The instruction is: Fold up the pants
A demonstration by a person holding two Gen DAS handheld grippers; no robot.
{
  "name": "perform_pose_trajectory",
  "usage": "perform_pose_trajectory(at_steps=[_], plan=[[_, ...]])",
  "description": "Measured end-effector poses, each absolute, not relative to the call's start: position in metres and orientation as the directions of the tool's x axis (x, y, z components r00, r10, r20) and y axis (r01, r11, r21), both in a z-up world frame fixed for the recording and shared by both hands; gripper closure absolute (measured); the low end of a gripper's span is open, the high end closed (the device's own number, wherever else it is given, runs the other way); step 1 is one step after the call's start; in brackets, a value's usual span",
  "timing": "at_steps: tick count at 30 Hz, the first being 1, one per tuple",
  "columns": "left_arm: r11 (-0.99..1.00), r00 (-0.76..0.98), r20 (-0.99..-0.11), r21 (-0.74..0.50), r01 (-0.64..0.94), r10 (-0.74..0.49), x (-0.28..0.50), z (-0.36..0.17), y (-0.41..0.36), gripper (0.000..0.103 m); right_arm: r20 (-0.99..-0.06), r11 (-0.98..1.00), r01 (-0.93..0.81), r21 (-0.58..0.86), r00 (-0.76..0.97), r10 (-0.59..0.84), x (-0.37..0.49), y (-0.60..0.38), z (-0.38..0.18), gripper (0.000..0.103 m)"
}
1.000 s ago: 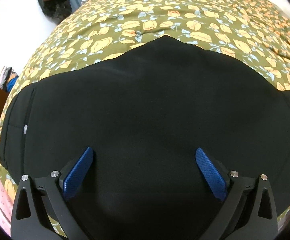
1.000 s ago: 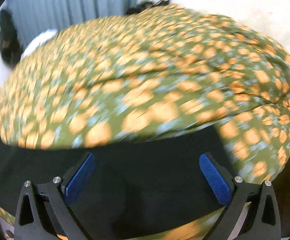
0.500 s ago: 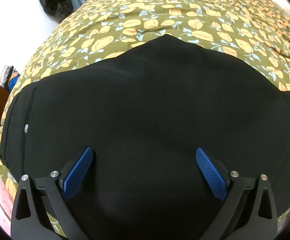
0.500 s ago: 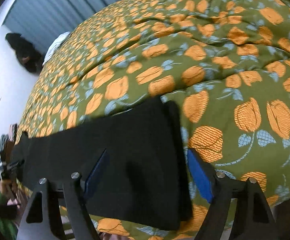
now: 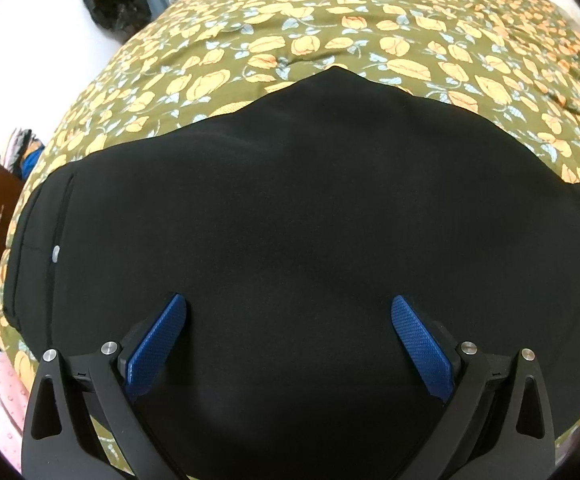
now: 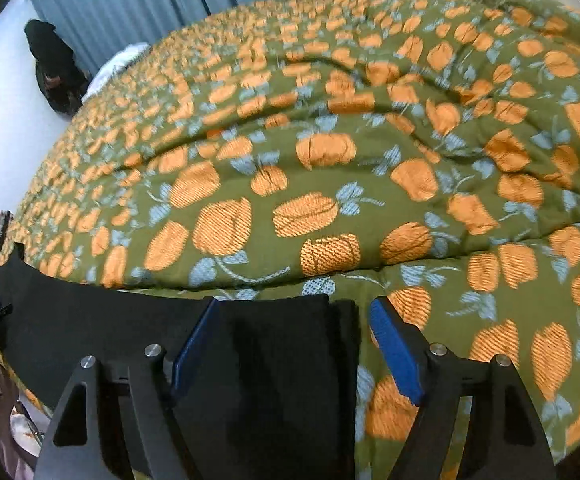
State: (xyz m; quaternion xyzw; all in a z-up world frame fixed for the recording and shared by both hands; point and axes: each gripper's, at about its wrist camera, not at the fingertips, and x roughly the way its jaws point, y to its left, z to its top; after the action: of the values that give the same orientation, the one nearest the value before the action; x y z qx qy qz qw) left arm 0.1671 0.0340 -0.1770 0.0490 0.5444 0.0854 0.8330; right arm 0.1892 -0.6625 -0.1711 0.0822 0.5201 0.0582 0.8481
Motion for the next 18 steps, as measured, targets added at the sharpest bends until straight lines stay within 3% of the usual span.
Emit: perform_pose_trajectory(at_steps=[10,18], plan=[[0.978,0.394,-0.895,0.188,-0.087,0.207,0.167,-0.179,0.033,0.000,-0.854,0.941,-0.207,0.267,0.402,0.331,0.149,-0.668,-0.161,0.026],[0.978,0.390,-0.897,0.188,-0.087,0.207,0.167,-0.179,0.032,0.000,-0.887,0.955,-0.147,0.258,0.355,0.295,0.171,-0.671,-0.181,0.026]])
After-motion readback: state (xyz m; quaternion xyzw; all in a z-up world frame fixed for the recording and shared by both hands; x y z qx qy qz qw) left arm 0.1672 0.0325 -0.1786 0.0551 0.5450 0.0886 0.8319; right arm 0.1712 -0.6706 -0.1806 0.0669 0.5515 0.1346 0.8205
